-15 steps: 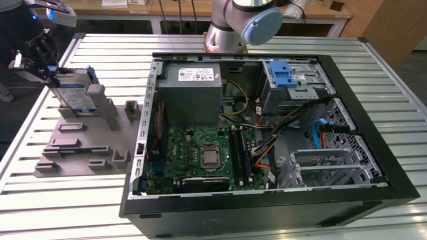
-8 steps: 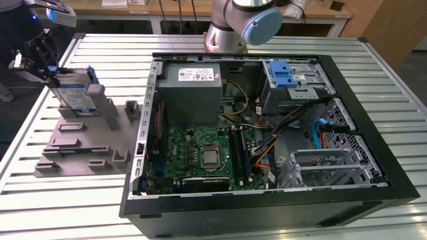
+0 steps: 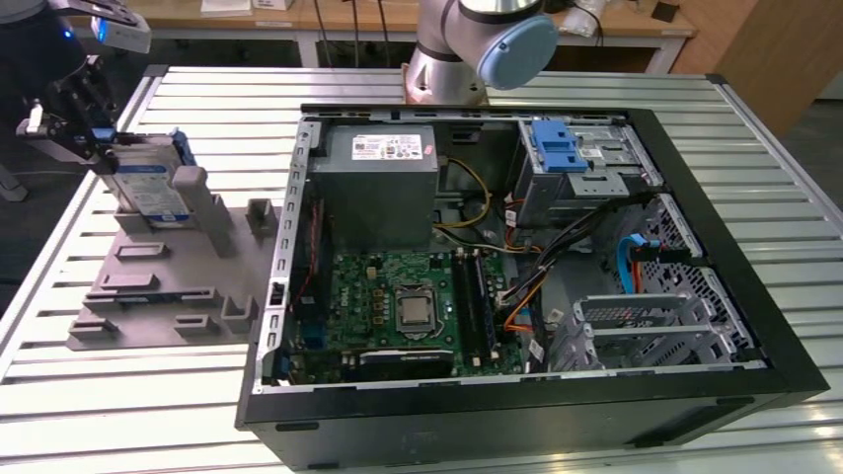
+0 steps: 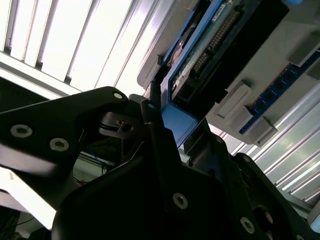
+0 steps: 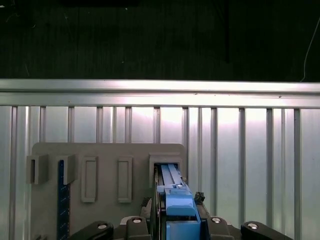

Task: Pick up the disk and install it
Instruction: 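Pick up the disk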

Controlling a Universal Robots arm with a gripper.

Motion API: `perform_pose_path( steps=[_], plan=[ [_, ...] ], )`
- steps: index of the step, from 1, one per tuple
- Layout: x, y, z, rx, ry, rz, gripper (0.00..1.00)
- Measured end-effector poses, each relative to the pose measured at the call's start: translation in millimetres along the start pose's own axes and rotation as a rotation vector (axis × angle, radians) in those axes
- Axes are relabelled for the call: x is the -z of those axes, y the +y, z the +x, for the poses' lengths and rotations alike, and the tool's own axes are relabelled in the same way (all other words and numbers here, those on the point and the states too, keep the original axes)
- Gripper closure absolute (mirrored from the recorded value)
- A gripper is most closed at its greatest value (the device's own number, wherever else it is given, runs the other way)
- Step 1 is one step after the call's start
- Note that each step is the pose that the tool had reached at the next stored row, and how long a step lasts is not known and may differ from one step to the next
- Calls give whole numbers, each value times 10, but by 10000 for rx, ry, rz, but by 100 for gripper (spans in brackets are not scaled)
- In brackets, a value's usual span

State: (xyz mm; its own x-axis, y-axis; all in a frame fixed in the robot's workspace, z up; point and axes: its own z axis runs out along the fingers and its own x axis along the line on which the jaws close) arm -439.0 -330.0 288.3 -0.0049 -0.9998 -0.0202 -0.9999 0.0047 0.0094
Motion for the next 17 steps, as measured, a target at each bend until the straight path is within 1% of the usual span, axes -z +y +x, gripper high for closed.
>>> perform_pose_path(
  steps=[4, 6, 7, 17],
  plan=[
    [1, 0, 0, 0, 2, -1, 56],
    [1, 0, 0, 0, 4, -3, 58],
    [1, 0, 0, 0, 3, -3, 64],
    [8, 0, 0, 0, 3, -1, 64]
  ],
)
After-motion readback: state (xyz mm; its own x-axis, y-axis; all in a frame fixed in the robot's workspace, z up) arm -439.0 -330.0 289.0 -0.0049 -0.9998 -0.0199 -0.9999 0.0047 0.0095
